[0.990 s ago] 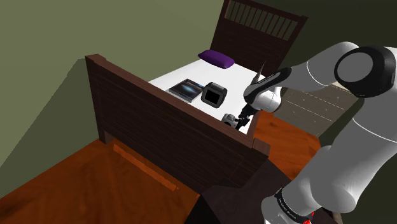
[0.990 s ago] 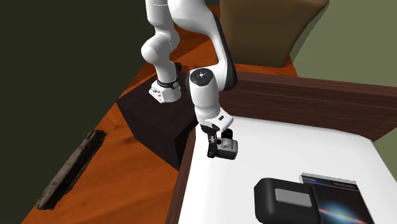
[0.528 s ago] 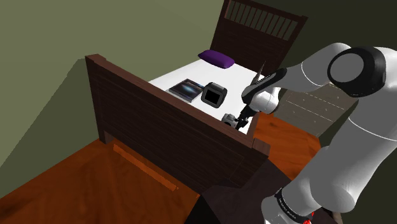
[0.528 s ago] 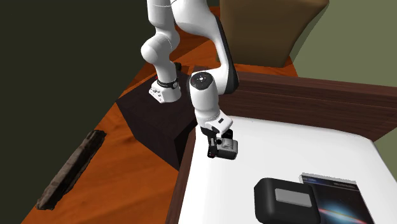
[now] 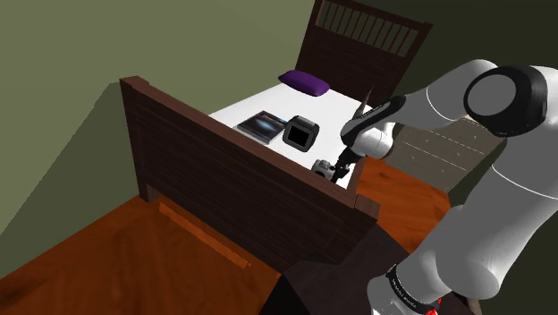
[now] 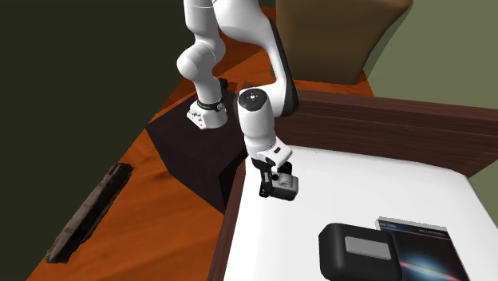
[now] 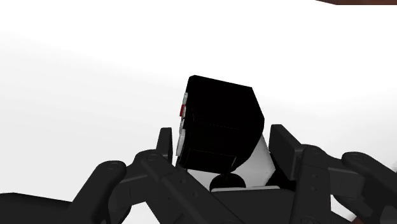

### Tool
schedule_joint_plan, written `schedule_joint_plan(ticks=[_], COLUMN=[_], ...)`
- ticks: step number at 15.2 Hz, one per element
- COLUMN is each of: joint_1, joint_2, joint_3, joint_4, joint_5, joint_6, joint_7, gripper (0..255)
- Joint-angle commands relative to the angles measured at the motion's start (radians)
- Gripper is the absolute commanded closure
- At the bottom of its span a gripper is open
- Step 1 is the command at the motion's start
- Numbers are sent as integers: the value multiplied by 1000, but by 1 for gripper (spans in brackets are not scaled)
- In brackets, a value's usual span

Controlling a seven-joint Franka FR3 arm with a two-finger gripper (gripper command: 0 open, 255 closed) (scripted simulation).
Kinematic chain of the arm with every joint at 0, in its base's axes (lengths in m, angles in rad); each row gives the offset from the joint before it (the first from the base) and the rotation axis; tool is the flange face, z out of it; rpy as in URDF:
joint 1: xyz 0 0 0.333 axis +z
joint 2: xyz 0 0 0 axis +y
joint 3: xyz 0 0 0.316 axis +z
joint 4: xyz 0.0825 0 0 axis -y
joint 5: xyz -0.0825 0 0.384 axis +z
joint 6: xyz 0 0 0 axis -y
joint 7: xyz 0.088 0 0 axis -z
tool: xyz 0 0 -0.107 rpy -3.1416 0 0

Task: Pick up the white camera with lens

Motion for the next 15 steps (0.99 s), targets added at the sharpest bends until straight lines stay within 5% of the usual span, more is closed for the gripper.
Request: schedule_joint_plan(ticks=[1,10,15], joint_1=[14,32,21], joint_2=[-28,-178,-225], joint_3=[-21,-74,-70], joint_4=[-4,-5,3], joint_5=[-54,-315,-384], joint_6=[-14,-108,-148], joint_7=[41,241,295], gripper=[255,255,255])
